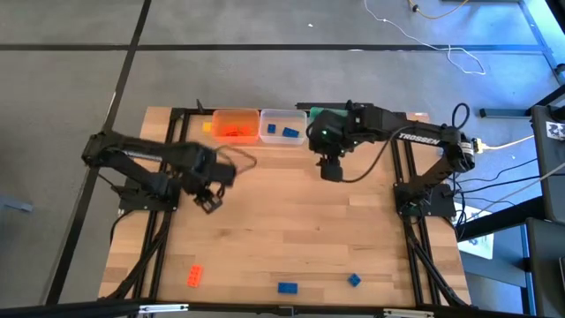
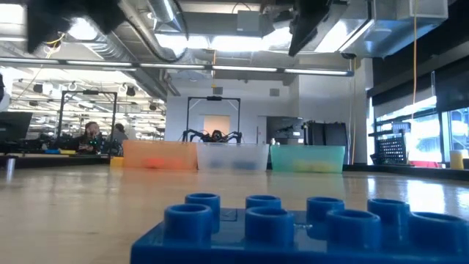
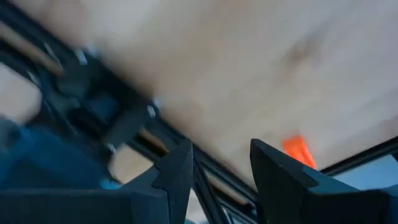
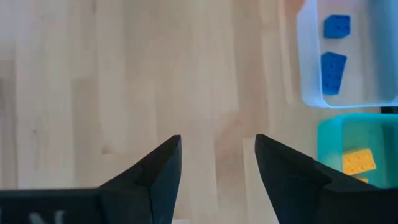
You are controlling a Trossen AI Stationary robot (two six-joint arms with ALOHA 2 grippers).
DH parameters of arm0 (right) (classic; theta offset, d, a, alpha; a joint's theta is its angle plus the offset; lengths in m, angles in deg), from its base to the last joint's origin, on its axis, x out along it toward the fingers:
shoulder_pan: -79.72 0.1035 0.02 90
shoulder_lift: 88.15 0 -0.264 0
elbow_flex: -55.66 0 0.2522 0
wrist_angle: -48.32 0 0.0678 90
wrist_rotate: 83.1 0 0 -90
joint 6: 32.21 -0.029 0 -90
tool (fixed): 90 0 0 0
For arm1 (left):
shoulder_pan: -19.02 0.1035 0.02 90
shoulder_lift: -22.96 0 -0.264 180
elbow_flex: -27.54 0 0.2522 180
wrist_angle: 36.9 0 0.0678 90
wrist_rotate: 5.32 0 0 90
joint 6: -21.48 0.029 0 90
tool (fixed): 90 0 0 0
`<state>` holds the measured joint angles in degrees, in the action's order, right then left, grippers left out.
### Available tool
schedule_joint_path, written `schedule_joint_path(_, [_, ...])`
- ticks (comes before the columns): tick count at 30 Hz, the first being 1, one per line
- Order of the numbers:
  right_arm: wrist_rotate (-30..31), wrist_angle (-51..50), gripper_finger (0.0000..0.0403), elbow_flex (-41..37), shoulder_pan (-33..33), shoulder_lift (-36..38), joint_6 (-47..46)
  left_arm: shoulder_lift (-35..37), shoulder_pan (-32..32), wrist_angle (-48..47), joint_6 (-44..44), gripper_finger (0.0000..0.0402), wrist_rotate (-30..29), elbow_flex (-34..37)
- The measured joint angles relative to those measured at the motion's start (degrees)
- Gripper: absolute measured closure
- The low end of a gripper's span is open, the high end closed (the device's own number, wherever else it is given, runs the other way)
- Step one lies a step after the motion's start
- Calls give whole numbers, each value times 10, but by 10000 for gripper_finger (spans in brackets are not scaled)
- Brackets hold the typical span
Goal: Sort & place blocks by color
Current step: Put the orange game piece into the orange bin
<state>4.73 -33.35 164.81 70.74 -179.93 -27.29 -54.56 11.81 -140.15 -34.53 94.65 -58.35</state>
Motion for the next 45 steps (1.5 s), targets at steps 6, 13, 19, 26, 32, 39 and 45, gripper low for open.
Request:
schedule_joint_path(6, [-1, 0, 198, 0, 36, 12, -32, 0, -141, 56, -175, 250, 31, 31])
schedule_joint_path(13, [-1, 13, 198, 0, 73, 12, -83, 0, -297, 193, -322, 250, -9, 52])
schedule_joint_path(19, [0, 44, 198, 0, 100, 12, -135, 0, -432, 294, -506, 250, -86, 76])
schedule_joint_path(26, [0, 83, 198, 0, 125, 12, -156, -27, -546, 323, -660, 250, -182, 90])
schedule_joint_path(32, [1, 95, 198, 0, 136, 12, -181, -76, -579, 361, -686, 250, -184, 90])
schedule_joint_path(39, [1, 101, 198, 0, 142, 12, -184, -115, -575, 369, -717, 250, -192, 90])
schedule_joint_path(45, [3, 101, 198, 0, 142, 12, -188, -132, -572, 395, -743, 250, -197, 90])
